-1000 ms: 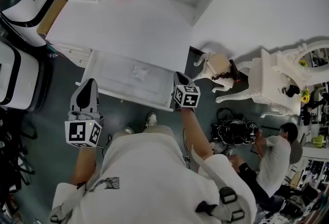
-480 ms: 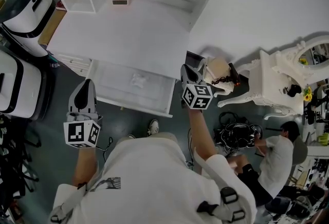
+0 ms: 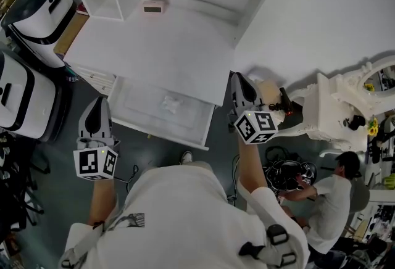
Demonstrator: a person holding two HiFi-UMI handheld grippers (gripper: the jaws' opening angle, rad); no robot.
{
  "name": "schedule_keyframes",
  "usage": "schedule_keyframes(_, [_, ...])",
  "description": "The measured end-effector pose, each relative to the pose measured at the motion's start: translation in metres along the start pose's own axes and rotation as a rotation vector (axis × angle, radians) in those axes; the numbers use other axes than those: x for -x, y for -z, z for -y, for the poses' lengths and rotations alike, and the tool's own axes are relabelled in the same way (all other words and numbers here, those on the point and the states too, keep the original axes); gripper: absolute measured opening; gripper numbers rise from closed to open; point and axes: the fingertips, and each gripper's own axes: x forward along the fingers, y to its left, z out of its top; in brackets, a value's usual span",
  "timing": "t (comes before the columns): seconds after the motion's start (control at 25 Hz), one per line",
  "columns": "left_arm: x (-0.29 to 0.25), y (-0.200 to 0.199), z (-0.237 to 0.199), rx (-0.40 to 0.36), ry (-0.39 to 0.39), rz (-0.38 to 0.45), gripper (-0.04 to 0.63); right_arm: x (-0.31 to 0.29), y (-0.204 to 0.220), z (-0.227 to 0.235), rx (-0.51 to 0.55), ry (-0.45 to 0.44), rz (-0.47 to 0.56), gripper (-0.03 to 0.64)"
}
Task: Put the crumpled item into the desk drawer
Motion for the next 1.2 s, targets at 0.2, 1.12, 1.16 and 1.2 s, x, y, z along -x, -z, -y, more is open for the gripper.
schedule_keyframes(0.2, [0.006,-0.007,-0.015,-0.004,-0.059,0.019,0.015,0.004,-0.039,-0.018,0.086,-0.047,0.081,0.009])
schedule_keyframes(1.12, [0.024,-0.014,-0.032,0.025,-0.135,0.025,0.015,0.044,-0.067,-0.049,0.146,-0.052,0.137,0.009])
schedule_keyframes(1.16, [0.024,-0.012,-0.028,0.026,-0.128,0.018,0.015,0.043,-0.065,-0.05,0.141,-0.055,0.131,0.009])
schedule_keyframes(1.2, [0.025,-0.011,-0.025,0.027,-0.121,0.012,0.015,0.043,-0.063,-0.05,0.136,-0.057,0.126,0.009])
